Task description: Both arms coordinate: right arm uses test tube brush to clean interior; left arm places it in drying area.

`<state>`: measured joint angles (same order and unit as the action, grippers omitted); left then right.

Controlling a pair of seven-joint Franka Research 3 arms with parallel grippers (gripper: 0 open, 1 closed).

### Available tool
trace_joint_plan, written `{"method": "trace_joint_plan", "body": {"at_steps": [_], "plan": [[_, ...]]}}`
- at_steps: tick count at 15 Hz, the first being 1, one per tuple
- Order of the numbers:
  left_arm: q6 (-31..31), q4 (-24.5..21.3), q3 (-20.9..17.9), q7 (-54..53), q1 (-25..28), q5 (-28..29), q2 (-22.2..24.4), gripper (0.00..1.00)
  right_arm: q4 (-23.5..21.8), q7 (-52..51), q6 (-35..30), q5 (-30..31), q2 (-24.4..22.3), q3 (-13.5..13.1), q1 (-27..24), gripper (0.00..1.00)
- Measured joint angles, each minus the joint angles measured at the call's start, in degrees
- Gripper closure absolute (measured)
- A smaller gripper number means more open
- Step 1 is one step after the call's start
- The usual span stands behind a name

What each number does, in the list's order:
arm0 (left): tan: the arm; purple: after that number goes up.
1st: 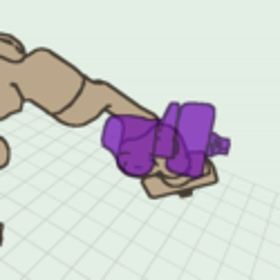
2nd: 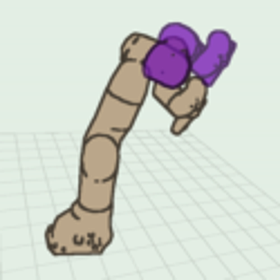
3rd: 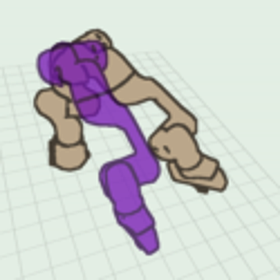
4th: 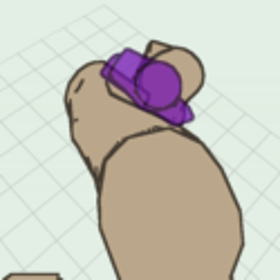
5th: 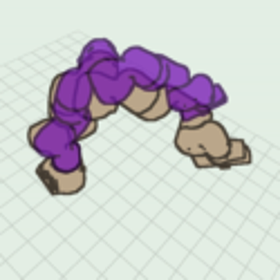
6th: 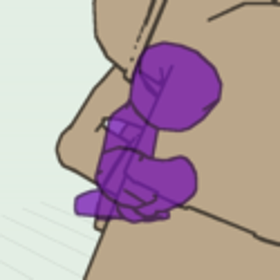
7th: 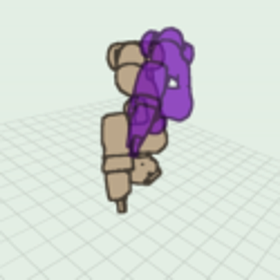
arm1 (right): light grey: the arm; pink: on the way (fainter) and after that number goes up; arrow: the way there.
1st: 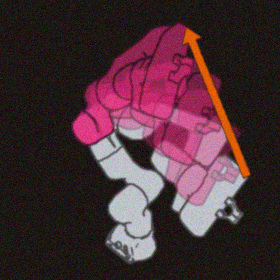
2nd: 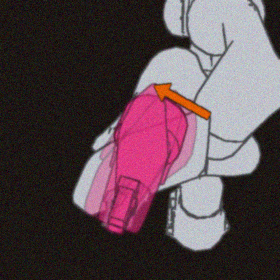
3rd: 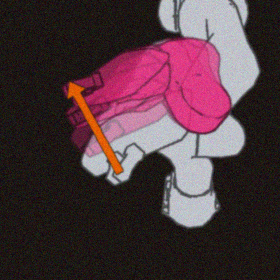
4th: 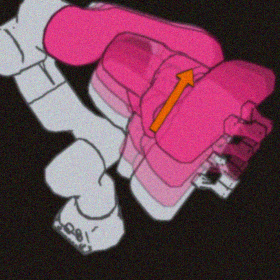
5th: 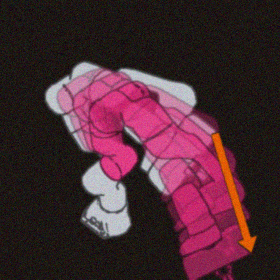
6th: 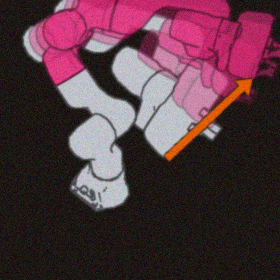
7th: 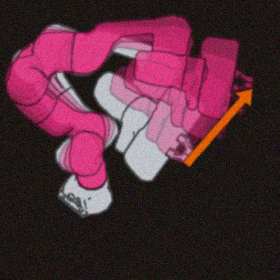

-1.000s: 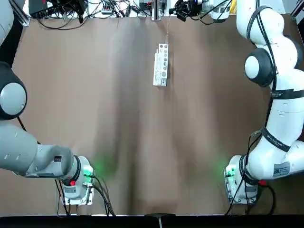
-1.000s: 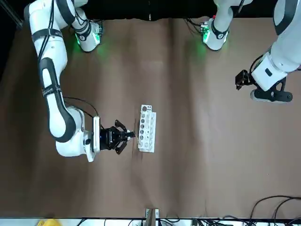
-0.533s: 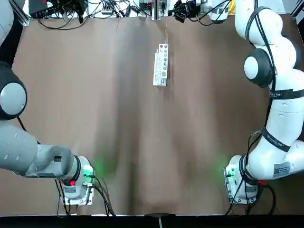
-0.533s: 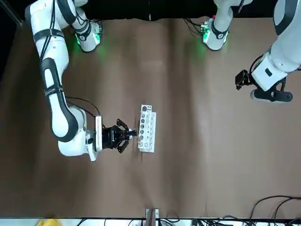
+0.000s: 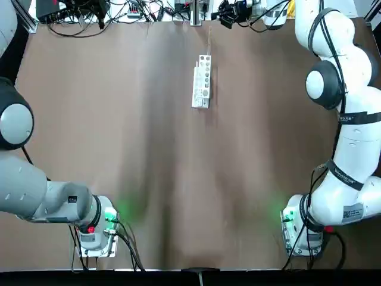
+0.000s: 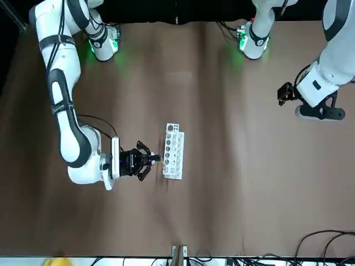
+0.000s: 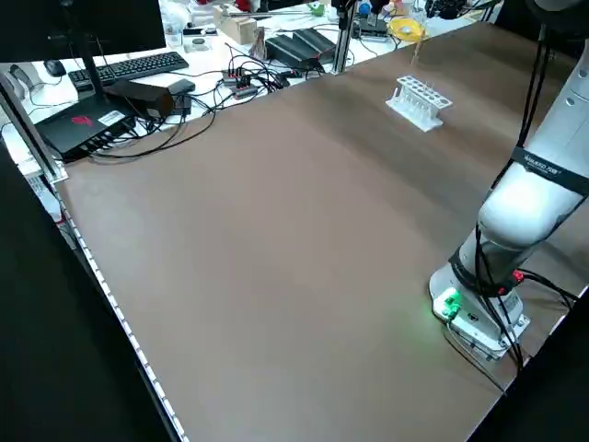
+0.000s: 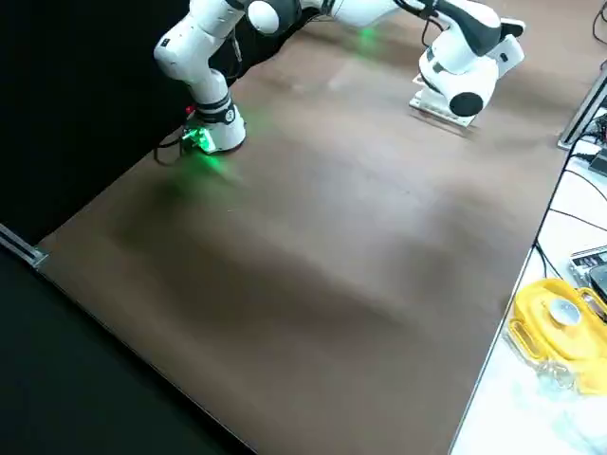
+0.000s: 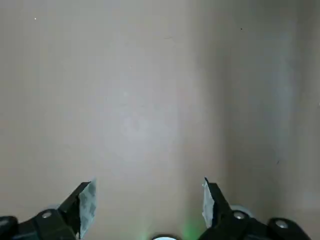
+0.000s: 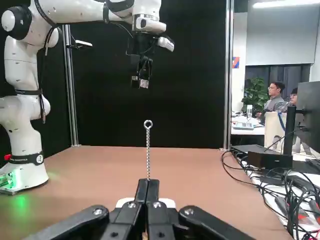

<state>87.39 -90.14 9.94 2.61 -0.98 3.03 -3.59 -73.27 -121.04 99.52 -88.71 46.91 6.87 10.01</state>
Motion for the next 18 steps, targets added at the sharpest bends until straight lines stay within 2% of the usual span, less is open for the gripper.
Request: {"method": "trace_joint_plan", "body": {"at_steps": [18], "plan": [[0.0, 0.0, 0.0, 0.0, 0.0, 0.0, 0.0, 0.0, -1.4, -1.9, 0.0, 0.0, 0.3, 0.0, -0.1, 0.98]]}}
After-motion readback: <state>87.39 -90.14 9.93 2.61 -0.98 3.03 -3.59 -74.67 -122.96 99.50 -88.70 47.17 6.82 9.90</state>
